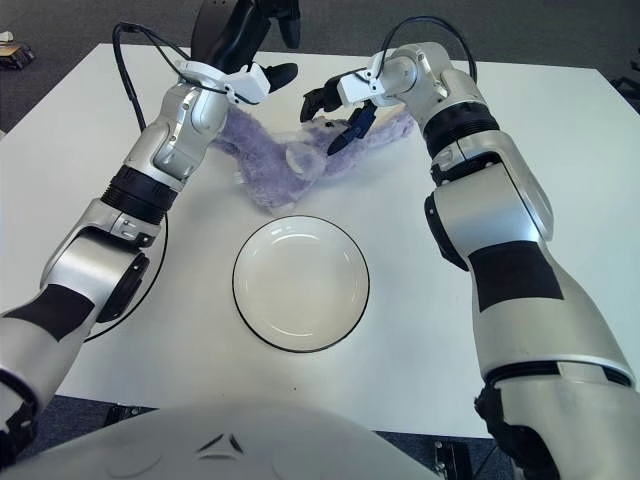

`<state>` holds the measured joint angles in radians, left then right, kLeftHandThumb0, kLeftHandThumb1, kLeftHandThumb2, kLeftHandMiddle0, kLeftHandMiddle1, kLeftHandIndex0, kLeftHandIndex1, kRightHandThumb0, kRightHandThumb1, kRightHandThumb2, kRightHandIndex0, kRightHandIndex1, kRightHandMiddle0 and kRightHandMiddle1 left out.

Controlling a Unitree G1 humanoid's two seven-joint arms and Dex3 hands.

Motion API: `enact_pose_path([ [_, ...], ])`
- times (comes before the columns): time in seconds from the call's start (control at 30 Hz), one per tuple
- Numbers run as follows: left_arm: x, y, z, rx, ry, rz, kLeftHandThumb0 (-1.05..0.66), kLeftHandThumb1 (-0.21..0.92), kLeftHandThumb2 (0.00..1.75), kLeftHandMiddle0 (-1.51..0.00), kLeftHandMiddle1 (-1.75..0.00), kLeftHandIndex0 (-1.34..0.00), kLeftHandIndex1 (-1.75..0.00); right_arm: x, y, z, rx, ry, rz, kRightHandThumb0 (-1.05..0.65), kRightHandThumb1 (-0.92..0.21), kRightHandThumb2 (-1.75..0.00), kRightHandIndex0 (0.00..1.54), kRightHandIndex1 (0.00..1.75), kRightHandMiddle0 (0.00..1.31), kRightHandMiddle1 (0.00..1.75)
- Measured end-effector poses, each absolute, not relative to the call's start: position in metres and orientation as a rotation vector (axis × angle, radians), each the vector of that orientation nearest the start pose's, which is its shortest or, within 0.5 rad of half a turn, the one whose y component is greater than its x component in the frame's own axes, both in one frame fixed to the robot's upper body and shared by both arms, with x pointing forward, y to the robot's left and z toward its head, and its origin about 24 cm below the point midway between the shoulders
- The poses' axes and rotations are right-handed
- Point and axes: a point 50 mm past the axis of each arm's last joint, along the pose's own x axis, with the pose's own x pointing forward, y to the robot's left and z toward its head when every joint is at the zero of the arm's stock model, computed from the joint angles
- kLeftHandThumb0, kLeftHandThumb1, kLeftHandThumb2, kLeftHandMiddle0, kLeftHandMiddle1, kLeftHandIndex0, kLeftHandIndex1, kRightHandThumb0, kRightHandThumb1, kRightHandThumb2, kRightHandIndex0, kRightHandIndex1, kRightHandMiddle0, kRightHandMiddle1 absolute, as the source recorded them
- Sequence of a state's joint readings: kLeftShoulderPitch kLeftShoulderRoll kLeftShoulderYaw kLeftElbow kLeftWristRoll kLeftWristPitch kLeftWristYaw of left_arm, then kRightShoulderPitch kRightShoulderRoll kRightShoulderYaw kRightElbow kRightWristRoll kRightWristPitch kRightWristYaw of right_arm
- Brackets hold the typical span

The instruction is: Put the doll into the plate.

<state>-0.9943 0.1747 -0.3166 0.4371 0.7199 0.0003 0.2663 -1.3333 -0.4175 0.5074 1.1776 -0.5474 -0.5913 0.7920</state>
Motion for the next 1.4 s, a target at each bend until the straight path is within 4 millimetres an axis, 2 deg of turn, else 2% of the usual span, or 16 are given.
enact_pose_path([
  [0.07,0.366,0.051,0.250,0.991,-0.798,0.045,-0.52,0.23,1.42,-1.32,-1.75,-0.68,-1.75,0.400,-0.108,0.206,-1.533,-0.079,1.052,-0.97,-0.89,-0.23,0.13,0.37,0.00,0.41],
  [0.2,0.366,0.051,0.251,0.984,-0.806,0.054,-0.49,0.30,1.33,-1.30,-1.75,-0.63,-1.74,0.399,-0.110,0.196,-1.548,-0.064,1.059,-1.02,-0.92,-0.18,0.09,0.50,0.00,0.32],
  [0.37,0.366,0.052,0.251,0.977,-0.814,0.071,-0.47,0.34,1.27,-1.25,-1.75,-0.60,-1.73,0.399,-0.111,0.187,-1.569,-0.051,1.055,-1.02,-0.92,-0.15,0.07,0.60,0.00,0.25],
  [0.57,0.366,0.053,0.252,0.975,-0.825,0.085,-0.47,0.36,1.24,-1.23,-1.75,-0.59,-1.72,0.401,-0.113,0.180,-1.575,0.009,1.041,-0.98,-0.90,-0.13,0.07,0.66,0.00,0.25],
  [0.73,0.366,0.052,0.252,0.969,-0.840,0.088,-0.46,0.37,1.23,-1.22,-1.75,-0.59,-1.71,0.403,-0.114,0.173,-1.562,0.038,1.008,-0.91,-0.89,-0.13,0.04,0.62,0.00,0.24],
  [0.8,0.366,0.052,0.252,0.969,-0.843,0.089,-0.46,0.37,1.22,-1.21,-1.75,-0.59,-1.70,0.403,-0.115,0.169,-1.549,0.053,0.995,-0.82,-0.82,-0.23,0.06,0.49,0.00,0.22],
  [0.97,0.366,0.053,0.253,0.966,-0.853,0.100,-0.46,0.37,1.21,-1.20,-1.75,-0.60,-1.69,0.404,-0.121,0.160,-1.480,0.104,0.967,-0.79,-0.75,-0.41,0.07,0.33,0.00,0.20],
  [1.07,0.366,0.054,0.254,0.970,-0.856,0.101,-0.46,0.37,1.21,-1.21,-1.75,-0.60,-1.69,0.404,-0.122,0.158,-1.464,0.115,0.958,-0.83,-0.76,-0.44,0.08,0.30,0.00,0.21],
  [1.23,0.366,0.056,0.254,0.983,-0.863,0.104,-0.47,0.35,1.25,-1.24,-1.75,-0.61,-1.70,0.405,-0.123,0.156,-1.461,0.106,0.940,-0.94,-0.84,-0.33,0.11,0.30,0.00,0.21],
  [1.4,0.366,0.059,0.254,0.999,-0.872,0.108,-0.48,0.33,1.29,-1.26,-1.75,-0.61,-1.72,0.405,-0.123,0.152,-1.466,0.084,0.911,-0.96,-0.90,-0.26,0.13,0.36,0.00,0.25],
])
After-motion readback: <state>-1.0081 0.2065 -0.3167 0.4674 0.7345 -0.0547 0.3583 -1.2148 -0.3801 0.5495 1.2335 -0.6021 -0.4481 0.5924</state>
